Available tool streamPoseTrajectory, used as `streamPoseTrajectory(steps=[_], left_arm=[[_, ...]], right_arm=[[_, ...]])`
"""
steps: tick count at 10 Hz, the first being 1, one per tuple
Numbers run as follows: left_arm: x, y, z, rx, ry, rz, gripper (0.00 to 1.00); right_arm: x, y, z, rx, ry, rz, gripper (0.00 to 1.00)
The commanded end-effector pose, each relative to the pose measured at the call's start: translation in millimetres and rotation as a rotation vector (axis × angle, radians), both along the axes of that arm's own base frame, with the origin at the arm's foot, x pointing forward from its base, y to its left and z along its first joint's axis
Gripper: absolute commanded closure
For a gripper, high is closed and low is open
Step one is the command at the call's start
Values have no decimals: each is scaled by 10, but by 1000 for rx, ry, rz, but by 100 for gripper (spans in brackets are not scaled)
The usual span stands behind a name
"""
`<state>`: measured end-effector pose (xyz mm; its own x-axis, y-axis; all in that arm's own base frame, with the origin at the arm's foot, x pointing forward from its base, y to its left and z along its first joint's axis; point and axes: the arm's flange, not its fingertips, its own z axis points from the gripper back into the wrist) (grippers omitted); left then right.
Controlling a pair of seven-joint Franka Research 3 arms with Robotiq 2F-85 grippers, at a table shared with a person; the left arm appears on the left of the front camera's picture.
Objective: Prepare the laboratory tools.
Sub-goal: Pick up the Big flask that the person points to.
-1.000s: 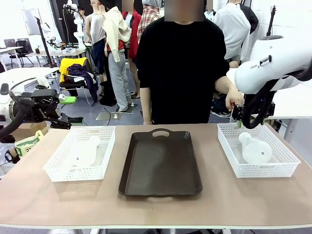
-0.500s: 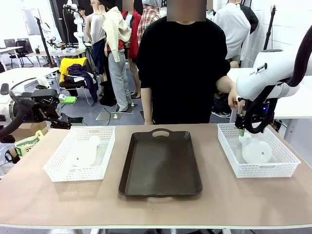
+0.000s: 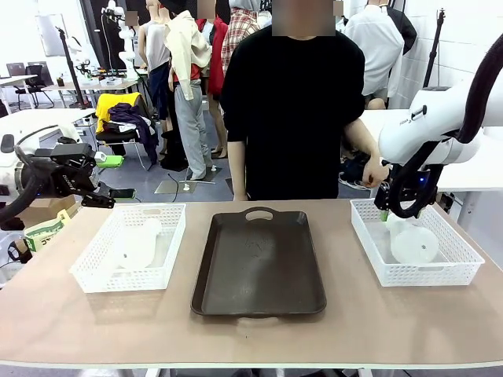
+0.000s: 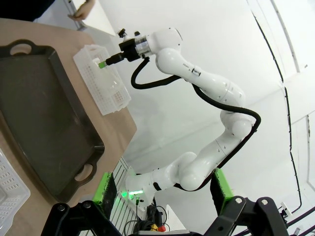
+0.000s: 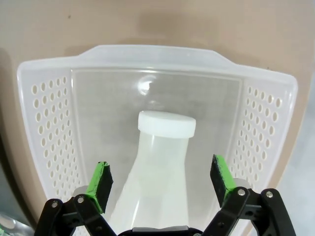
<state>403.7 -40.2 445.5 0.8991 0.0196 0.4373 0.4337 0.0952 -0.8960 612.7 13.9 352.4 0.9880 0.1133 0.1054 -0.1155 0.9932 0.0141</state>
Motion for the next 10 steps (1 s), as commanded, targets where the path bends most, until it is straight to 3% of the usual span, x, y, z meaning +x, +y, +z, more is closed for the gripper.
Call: streamPoseTrajectory(steps=[1, 6, 7, 10], left_arm=[[-6, 12, 21, -7, -4, 2, 0], [-6, 12, 21, -7, -4, 2, 0], [-6, 12, 21, -7, -4, 2, 0], [-6, 12, 21, -7, -4, 2, 0]], right_arm=[[0, 14, -130, 20, -9, -15, 0], [20, 18, -310, 4, -28, -59, 0], [27, -1, -371, -3, -29, -57, 5], [20, -1, -384, -31, -34, -73, 58]])
